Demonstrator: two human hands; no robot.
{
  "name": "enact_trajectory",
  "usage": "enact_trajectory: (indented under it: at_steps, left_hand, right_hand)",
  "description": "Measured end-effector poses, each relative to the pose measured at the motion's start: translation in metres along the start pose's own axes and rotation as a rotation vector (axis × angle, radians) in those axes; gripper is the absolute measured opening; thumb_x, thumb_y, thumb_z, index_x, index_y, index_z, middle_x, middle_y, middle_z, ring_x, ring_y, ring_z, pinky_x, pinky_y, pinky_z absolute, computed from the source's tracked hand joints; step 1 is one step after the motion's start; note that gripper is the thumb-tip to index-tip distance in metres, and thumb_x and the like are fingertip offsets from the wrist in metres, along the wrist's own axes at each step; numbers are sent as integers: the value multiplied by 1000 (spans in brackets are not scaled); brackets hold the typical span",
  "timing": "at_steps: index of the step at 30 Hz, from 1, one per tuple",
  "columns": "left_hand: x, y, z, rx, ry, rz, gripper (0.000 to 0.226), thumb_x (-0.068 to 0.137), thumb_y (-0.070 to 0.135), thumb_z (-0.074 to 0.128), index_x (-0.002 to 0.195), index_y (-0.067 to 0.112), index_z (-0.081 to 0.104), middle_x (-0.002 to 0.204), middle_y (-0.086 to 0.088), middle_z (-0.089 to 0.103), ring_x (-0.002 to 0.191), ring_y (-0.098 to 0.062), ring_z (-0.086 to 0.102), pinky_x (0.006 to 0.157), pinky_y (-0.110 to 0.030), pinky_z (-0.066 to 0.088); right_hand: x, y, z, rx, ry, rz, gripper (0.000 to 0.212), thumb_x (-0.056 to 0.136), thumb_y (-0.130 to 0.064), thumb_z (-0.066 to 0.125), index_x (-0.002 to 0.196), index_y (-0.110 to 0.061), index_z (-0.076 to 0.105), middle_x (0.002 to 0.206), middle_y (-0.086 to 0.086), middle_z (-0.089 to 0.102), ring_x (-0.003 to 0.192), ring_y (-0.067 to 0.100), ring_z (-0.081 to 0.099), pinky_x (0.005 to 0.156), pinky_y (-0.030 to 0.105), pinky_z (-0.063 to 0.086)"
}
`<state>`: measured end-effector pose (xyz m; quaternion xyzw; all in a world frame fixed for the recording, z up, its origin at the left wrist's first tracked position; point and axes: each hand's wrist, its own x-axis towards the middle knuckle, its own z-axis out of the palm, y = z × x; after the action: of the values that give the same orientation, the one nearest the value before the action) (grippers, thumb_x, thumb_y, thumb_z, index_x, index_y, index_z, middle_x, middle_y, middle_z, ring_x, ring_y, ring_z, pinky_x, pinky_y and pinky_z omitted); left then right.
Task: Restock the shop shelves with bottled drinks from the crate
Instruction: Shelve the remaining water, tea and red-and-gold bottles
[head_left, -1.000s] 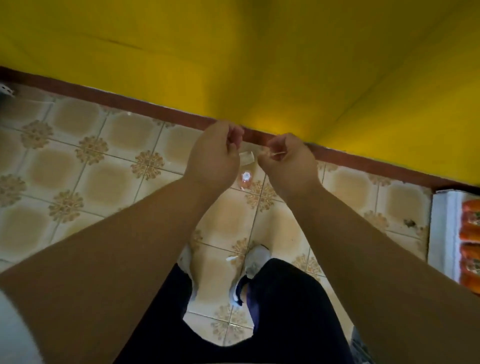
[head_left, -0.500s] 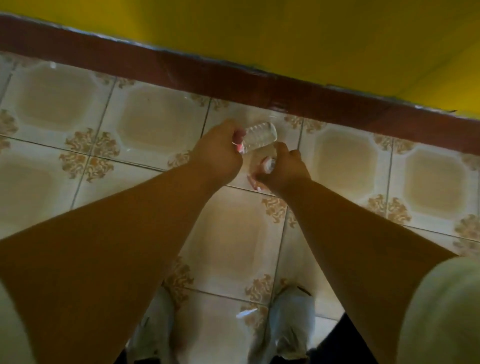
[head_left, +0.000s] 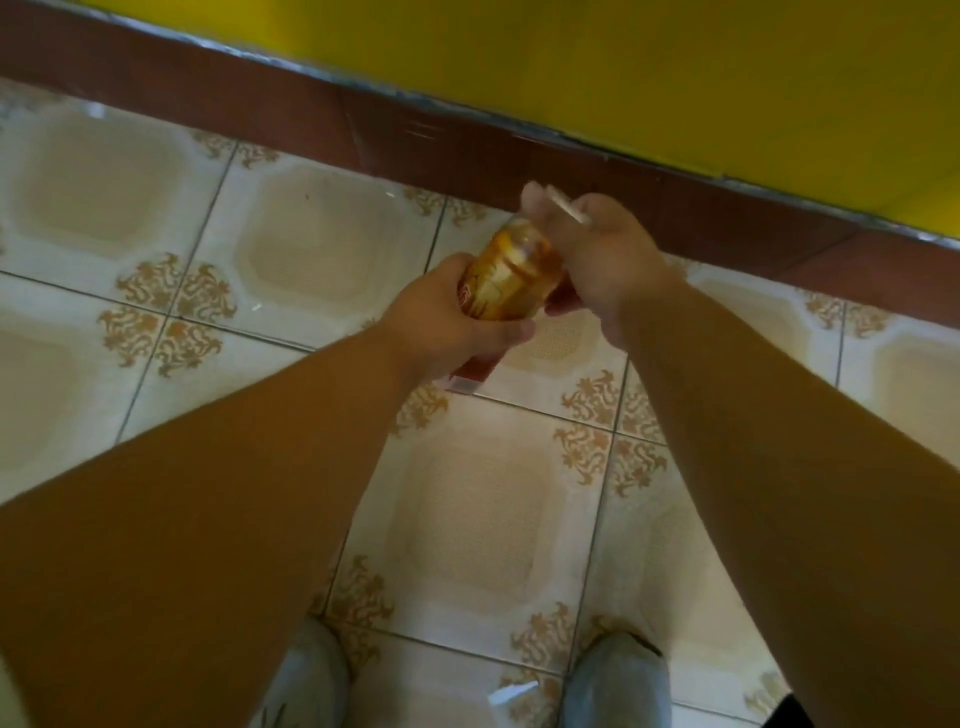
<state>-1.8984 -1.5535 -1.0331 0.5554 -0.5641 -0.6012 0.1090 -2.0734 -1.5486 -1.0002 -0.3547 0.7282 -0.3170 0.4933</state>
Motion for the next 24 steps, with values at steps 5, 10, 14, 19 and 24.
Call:
enact_trajectory:
  at_steps: [5, 10, 14, 19, 24]
  left_hand:
    - [-7, -15, 8, -451, 68, -155, 65, 74, 47, 81, 131, 31, 54, 111, 2, 74, 95, -20, 75, 78, -41, 60]
    - [-17, -28, 5, -528, 107, -148, 51, 96, 69, 38, 125, 32, 60, 105, 2, 77, 89, -13, 76, 71, -31, 63]
    - [-15, -13, 1, -726, 60, -186, 62, 97, 71, 28, 122, 30, 67, 106, -9, 78, 97, -27, 76, 80, -41, 61]
    - [-22, 30, -2, -596, 130, -144, 61, 95, 73, 32, 105, 32, 76, 104, -9, 78, 97, -27, 75, 96, -50, 56]
    - [-75, 100, -8, -377, 356, -97, 62, 96, 69, 31, 103, 27, 76, 100, -3, 78, 96, -25, 74, 93, -49, 56]
  right_hand:
    - [3, 13, 27, 66, -53, -10, 49, 100, -62, 36, 91, -24, 66, 79, 3, 69, 64, 18, 67, 58, 32, 54]
    - [-5, 22, 55, 158, -146, 63, 41, 102, -53, 42, 107, -21, 67, 98, 3, 74, 92, 21, 71, 88, 47, 59]
    - [-17, 27, 67, 436, -194, 292, 53, 94, -70, 38, 93, -34, 77, 104, 1, 78, 97, 21, 75, 92, 46, 55]
    - [-27, -7, 55, 711, -121, 305, 53, 99, -61, 42, 90, -22, 77, 91, 8, 79, 83, 24, 77, 70, 38, 61]
    - [-82, -64, 3, 693, -85, 128, 62, 91, -44, 67, 131, 2, 56, 120, 24, 69, 109, 39, 69, 96, 59, 53]
